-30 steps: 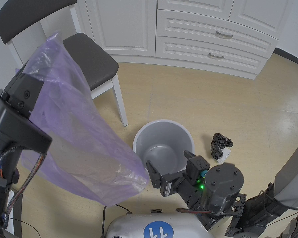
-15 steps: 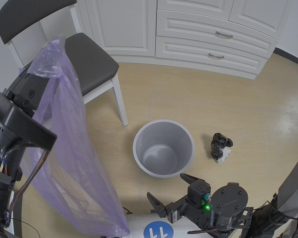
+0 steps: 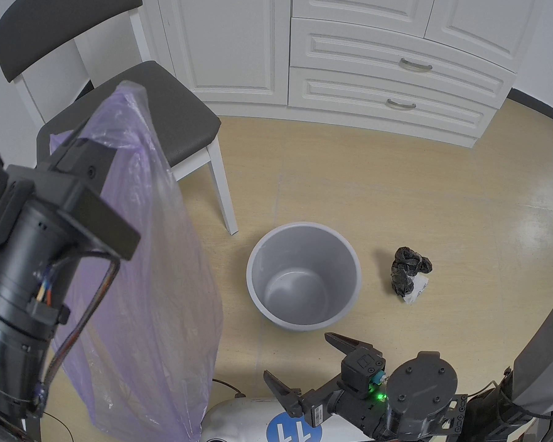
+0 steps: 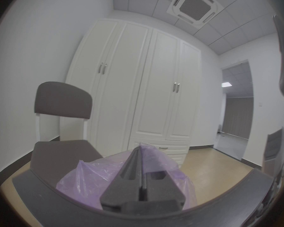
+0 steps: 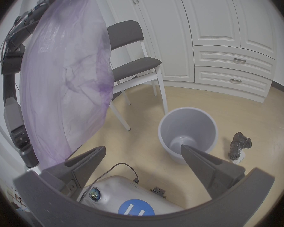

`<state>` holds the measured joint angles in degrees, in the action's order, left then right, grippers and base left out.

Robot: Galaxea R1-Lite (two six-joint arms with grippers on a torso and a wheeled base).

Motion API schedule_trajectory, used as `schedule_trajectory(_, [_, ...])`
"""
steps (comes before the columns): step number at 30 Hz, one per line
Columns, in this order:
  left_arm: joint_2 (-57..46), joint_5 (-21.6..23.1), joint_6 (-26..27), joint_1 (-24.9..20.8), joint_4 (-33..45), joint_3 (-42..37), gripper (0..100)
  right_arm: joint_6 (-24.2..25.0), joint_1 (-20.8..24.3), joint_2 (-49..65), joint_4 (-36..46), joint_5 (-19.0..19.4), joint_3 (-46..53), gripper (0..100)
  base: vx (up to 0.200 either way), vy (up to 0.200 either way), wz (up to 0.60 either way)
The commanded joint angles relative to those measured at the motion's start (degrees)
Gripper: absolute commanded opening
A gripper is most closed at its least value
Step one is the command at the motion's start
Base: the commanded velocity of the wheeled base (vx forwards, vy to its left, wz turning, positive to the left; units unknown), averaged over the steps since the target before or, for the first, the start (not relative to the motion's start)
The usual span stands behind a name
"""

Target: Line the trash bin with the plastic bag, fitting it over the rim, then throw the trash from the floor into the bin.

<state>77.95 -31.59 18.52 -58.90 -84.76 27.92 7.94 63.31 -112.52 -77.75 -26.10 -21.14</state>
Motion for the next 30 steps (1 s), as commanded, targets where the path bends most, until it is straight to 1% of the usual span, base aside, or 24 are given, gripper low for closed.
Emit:
schedule_trajectory(1, [11.79,-7.61,-3.84,1.16,-3.04,6.45,0,1.47,0.06,-0.42,0.06,-0.18,-1.98,100,0.0,0.0,0.0])
schedule_trajectory(2, [13.28,-8.84,-4.72,1.16,-3.04,7.86,0,1.56,0.06,-0.33,0.06,-0.27,-2.15,100,0.0,0.0,0.0])
schedule_trajectory(3, [13.28,-8.84,-4.72,1.16,-3.04,7.86,0,1.56,0.06,-0.33,0.06,-0.27,-2.15,100,0.0,0.0,0.0])
schedule_trajectory(4, [15.39,-10.6,-6.04,1.34,-3.04,9.7,0,1.56,0.06,-0.24,-0.03,-0.27,-2.42,100,0.0,0.0,0.0])
schedule_trajectory(5, [16.1,-11.04,-6.48,1.42,-3.04,10.32,0,1.56,0.15,-0.16,-0.03,-0.27,-2.42,100,0.0,0.0,0.0])
schedule_trajectory(13, [16.89,-11.22,-6.74,3.62,-3.04,12.43,0,1.64,0.33,-0.07,0.06,-0.36,-2.33,100,0.0,0.0,0.0])
schedule_trajectory(23, [17.68,-11.39,-7.0,3.8,-3.04,13.74,0,1.82,1.38,-0.24,0.06,-0.27,-2.06,100,0.0,0.0,0.0])
schedule_trajectory(26, [17.85,-13.15,-7.09,3.97,-3.04,14.8,0,1.82,1.65,-0.6,0.14,-0.27,-1.89,100,0.0,0.0,0.0])
schedule_trajectory(30, [17.85,-13.5,-7.36,4.06,-3.04,16.03,0,2.26,2.17,-1.3,0.14,-0.18,-1.89,100,0.0,0.0,0.0])
